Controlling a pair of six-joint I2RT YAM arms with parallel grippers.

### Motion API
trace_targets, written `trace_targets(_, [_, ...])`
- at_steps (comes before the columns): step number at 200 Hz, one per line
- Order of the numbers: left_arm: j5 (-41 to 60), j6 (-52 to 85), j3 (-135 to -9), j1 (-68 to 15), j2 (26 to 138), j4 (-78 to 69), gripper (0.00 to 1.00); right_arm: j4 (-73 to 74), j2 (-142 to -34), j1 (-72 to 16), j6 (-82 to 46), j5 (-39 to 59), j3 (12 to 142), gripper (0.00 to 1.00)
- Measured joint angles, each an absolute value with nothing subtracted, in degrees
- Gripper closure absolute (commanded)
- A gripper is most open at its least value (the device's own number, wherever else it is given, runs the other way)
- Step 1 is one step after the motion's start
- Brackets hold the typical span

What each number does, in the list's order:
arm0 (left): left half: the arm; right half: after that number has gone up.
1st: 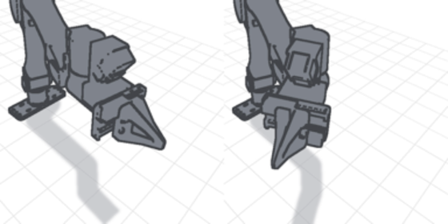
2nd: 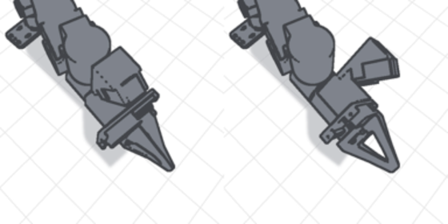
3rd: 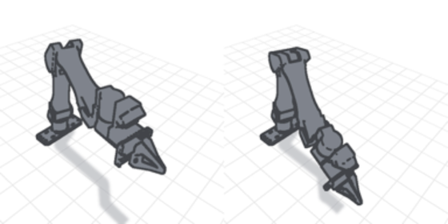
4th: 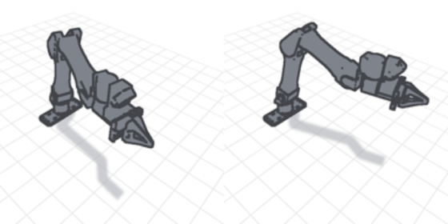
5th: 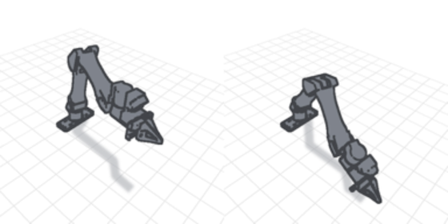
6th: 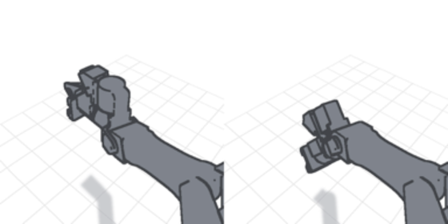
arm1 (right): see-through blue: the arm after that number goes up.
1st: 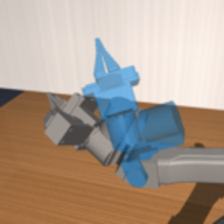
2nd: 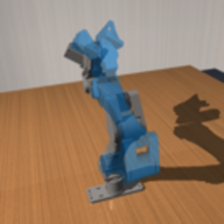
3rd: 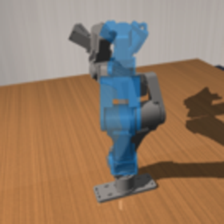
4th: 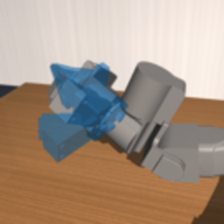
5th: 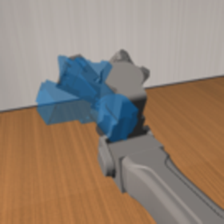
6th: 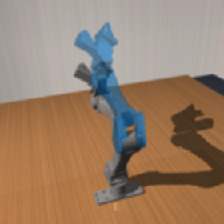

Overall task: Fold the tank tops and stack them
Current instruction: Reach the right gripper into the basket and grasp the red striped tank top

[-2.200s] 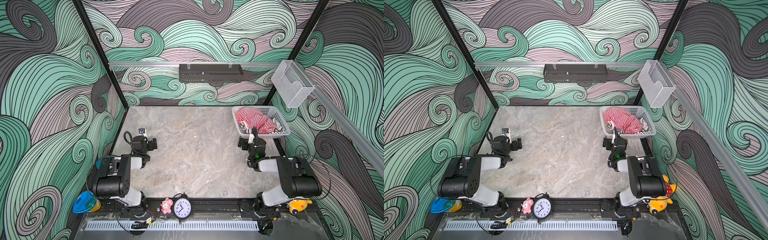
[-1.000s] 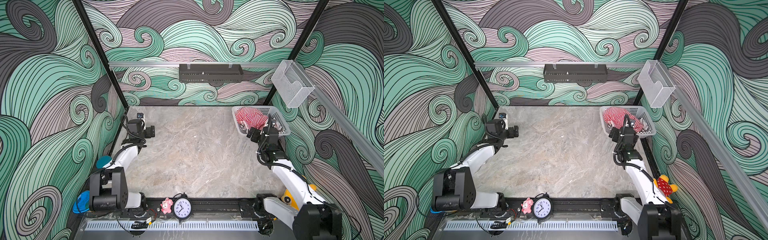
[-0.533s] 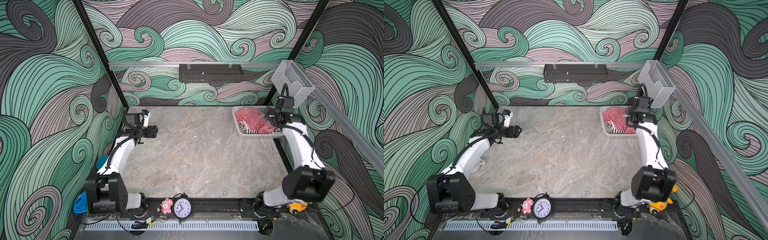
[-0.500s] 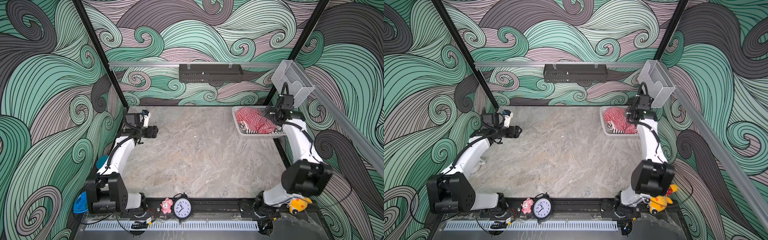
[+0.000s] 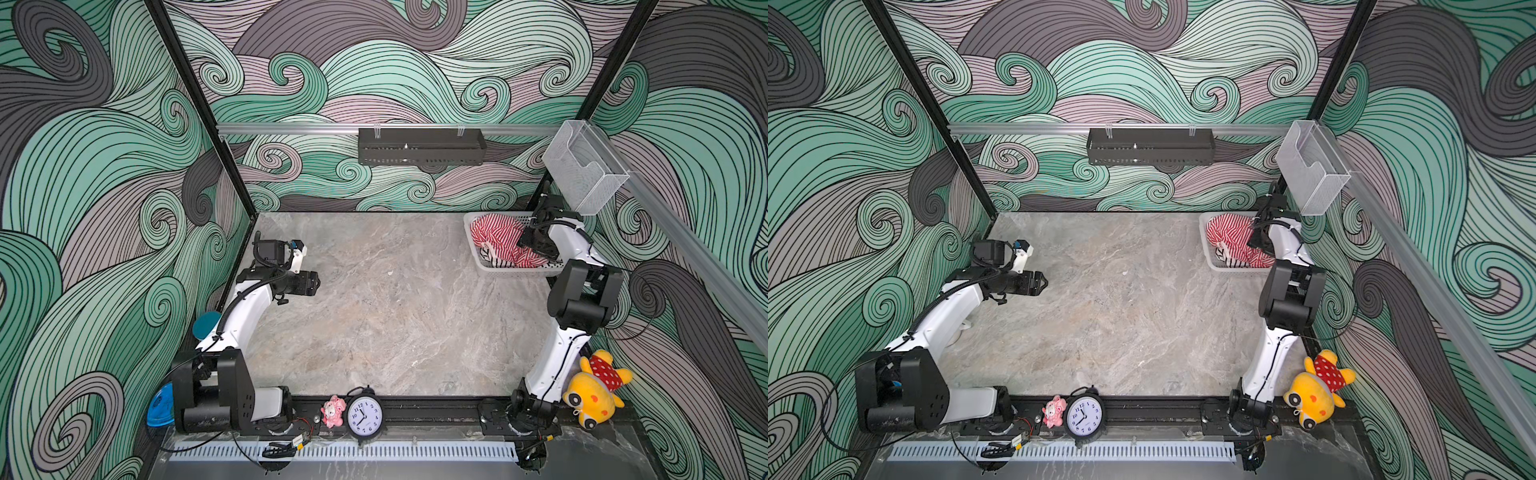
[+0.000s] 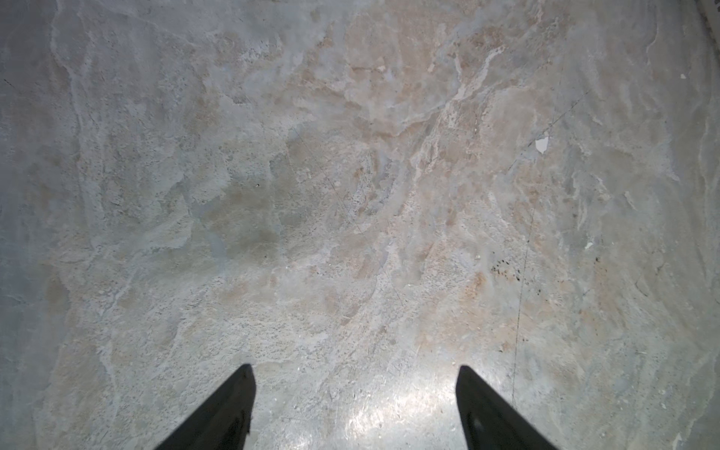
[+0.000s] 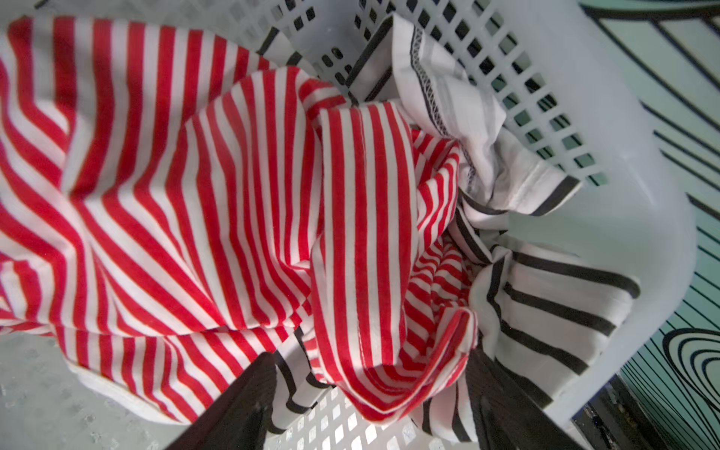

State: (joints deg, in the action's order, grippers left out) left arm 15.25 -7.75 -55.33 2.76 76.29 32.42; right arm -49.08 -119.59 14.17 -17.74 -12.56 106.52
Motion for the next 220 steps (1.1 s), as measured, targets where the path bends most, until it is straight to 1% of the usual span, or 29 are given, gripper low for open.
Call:
trace_targets(42, [15.2,-7.7,-55.3,2.8,76.3,32.6,0.17,-49.1,-123.3,14.2,-16.5,-12.9,108.9,0.32])
trace_targets(52, [15.2,-7.7,-55.4,2.8,76.4,32.7,0.17,-49.2,-124.2,14.2,-16.2,-12.9,108.9,0.37])
trace_targets(60, [15.2,-7.7,-55.4,2.8,76.4,32.9,0.17,-49.5,-124.7,14.2,-16.0,-12.9,108.9,0.43])
trace_targets(69, [15.2,-7.7,-55.4,2.8,76.4,33.1,0.17,-49.7,-125.2,14.2,-16.0,-12.9,108.9,0.57])
trace_targets(73, [15.2,-7.7,-55.4,2.8,76.4,33.3,0.18,-49.8,-125.3,14.2,-15.6,-13.0,108.9,0.64])
trace_targets(87, [15.2,-7.7,-55.4,2.7,76.4,33.5,0.17,-50.1,-125.3,14.2,-15.2,-12.9,108.9,0.87])
trace_targets(94, [15.2,-7.7,-55.4,2.7,76.4,33.5,0.17,-50.1,-125.3,14.2,-15.2,-13.0,108.9,0.95])
trace_targets(99, [15.2,-7.7,-55.4,2.7,76.4,33.5,0.17,-50.1,-125.3,14.2,-15.5,-12.8,108.9,0.98])
trace_targets(106, [15.2,-7.7,-55.4,2.7,76.4,33.5,0.17,-50.1,-125.1,14.2,-15.8,-12.7,108.9,0.99])
trace_targets(125, [15.2,-7.7,-55.4,2.7,76.6,33.5,0.17,-50.4,-123.9,14.2,-15.6,-11.9,108.8,0.99])
trace_targets(142, [15.1,-7.7,-55.6,2.7,77.1,33.5,0.17,-50.7,-120.8,14.0,-15.7,-11.2,108.2,0.99])
trace_targets(201, [14.9,-7.7,-57.1,2.5,77.9,34.2,0.17,-50.7,-101.3,11.0,-17.4,-5.5,108.1,0.98])
trace_targets(220, [14.8,-7.5,-57.6,2.4,78.3,34.6,0.17,-50.4,-97.0,9.6,-18.0,-3.1,108.1,0.98])
